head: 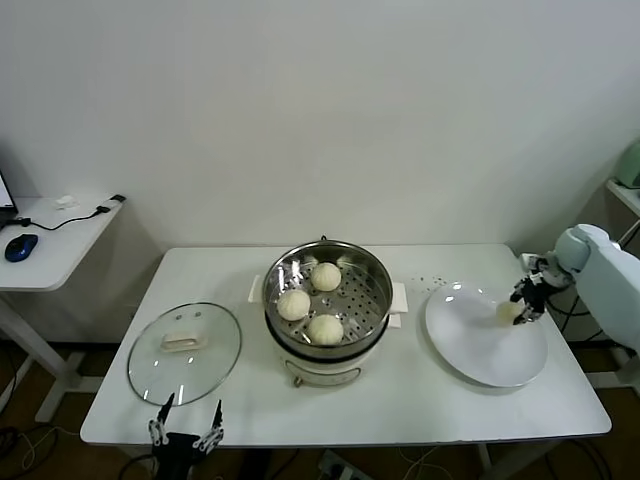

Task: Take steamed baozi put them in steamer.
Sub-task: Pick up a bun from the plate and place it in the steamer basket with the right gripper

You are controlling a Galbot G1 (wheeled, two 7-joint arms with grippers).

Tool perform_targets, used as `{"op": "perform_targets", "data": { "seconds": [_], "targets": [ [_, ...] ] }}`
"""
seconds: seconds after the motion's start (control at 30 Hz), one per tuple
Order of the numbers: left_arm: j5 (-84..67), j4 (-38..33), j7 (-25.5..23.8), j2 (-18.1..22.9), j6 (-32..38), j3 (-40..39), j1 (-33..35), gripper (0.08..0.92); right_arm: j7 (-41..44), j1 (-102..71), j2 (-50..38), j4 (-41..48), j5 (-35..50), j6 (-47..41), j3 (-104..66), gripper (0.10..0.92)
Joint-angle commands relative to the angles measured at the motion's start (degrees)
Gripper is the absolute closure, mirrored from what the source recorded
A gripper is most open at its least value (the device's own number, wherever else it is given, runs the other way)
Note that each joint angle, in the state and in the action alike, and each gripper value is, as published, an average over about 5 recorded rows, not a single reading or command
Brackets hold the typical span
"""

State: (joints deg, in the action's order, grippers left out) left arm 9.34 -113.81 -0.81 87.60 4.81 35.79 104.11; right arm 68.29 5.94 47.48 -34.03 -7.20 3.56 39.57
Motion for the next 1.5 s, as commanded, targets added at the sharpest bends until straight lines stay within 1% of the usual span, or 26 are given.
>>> {"op": "perform_targets", "data": {
  "seconds": [0.03, 0.23, 0.4, 0.5, 0.63, 0.8, 0.97, 1.17, 1.5],
  "targets": [
    [-0.1, -0.1, 0.0, 0.1, 0.2, -1.0, -0.2, 0.177, -0.8, 22.3, -0.4, -10.4, 29.9, -8.4, 30.3, 0.467],
    [-0.3, -0.2, 0.0, -0.1, 0.8, -1.9, 0.0, 0.177, -2.4, 37.1, 5.4, -17.4, 46.0, -14.1, 45.6, 0.465],
    [-0.6, -0.4, 0.0, -0.3, 1.2, -2.7, 0.0, 0.177, -5.4, 42.7, 11.2, -23.2, 56.5, -17.1, 52.7, 0.460],
    [-0.6, -0.6, 0.0, -0.4, 1.2, -3.0, -0.3, 0.177, -7.0, 44.3, 14.3, -26.4, 60.8, -18.4, 56.1, 0.458],
    [-0.7, -0.3, -0.1, -0.6, 1.0, -3.5, -1.2, 0.177, -9.3, 45.4, 18.5, -29.7, 64.5, -19.4, 60.0, 0.460],
    [-0.6, 0.6, -0.1, -0.7, 1.2, -4.2, -1.7, 0.177, -11.3, 44.3, 22.0, -32.4, 65.1, -20.1, 62.4, 0.457],
    [-0.8, 1.1, -0.1, -0.9, 1.6, -4.0, -1.8, 0.177, -12.6, 42.0, 24.4, -32.5, 64.0, -20.8, 62.7, 0.457],
    [-1.4, 0.6, -0.1, -1.4, 1.4, -3.3, -2.0, 0.177, -13.8, 38.1, 25.2, -31.4, 60.3, -21.2, 63.8, 0.457],
    [-1.5, 1.5, -0.1, -1.2, 1.3, -3.3, -2.8, 0.177, -14.6, 32.9, 26.6, -27.9, 57.8, -21.8, 63.6, 0.457]
  ]
}}
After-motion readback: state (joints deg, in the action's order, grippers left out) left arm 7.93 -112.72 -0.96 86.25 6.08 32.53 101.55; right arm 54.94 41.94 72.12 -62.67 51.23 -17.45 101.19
